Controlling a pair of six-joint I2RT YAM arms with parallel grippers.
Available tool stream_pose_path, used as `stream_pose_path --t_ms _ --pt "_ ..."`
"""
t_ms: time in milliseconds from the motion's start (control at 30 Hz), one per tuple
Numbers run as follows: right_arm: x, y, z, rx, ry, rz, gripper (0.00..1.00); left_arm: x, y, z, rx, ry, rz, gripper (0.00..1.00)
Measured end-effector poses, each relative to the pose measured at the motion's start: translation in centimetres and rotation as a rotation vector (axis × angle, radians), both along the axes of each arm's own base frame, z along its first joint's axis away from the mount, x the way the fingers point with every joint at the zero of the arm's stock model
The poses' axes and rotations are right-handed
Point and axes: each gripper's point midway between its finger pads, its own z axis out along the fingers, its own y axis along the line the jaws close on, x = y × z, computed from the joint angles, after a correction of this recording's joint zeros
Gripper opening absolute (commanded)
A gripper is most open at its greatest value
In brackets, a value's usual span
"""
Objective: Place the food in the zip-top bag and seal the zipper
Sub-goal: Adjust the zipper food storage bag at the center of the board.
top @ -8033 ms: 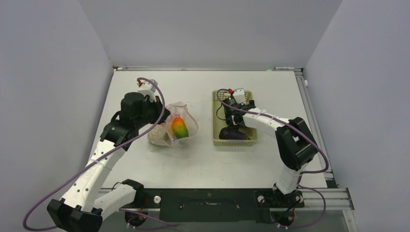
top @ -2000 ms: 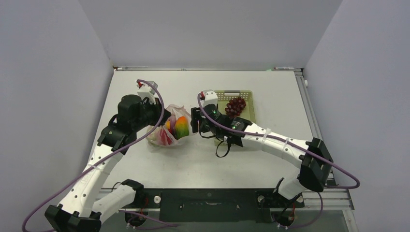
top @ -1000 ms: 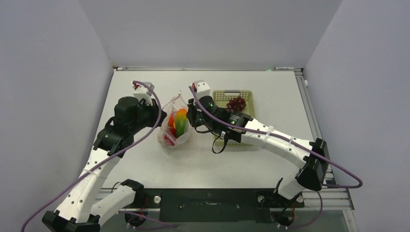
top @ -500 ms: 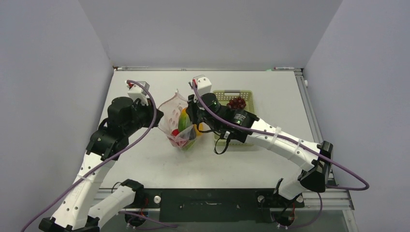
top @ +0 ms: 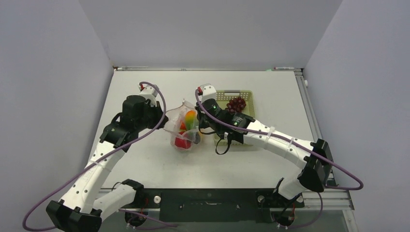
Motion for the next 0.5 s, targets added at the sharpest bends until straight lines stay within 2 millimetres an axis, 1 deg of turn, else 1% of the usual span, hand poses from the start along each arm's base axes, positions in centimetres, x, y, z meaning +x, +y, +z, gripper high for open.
stream_pose_path --t_ms 67,133,367,500 --pt "0.0 0.1 0.2 0.005 -0.003 0.001 0.05 0.0 0.0 0.1 0.0 -0.002 0.001 0.0" --pt "0.1 0.2 0.6 0.011 -0.008 0.002 0.05 0.1 0.0 0.6 -0.003 -0.012 0.003 0.0" --pt "0.2 1.4 3.4 0.076 -0.035 0.032 0.05 0.9 0.6 4.8 -0.007 -0.109 0.037 0.0" --pt "0.2 2.0 4.6 0.108 -0.046 0.046 0.05 1.3 1.1 6.5 0.007 -0.137 0.061 0.0"
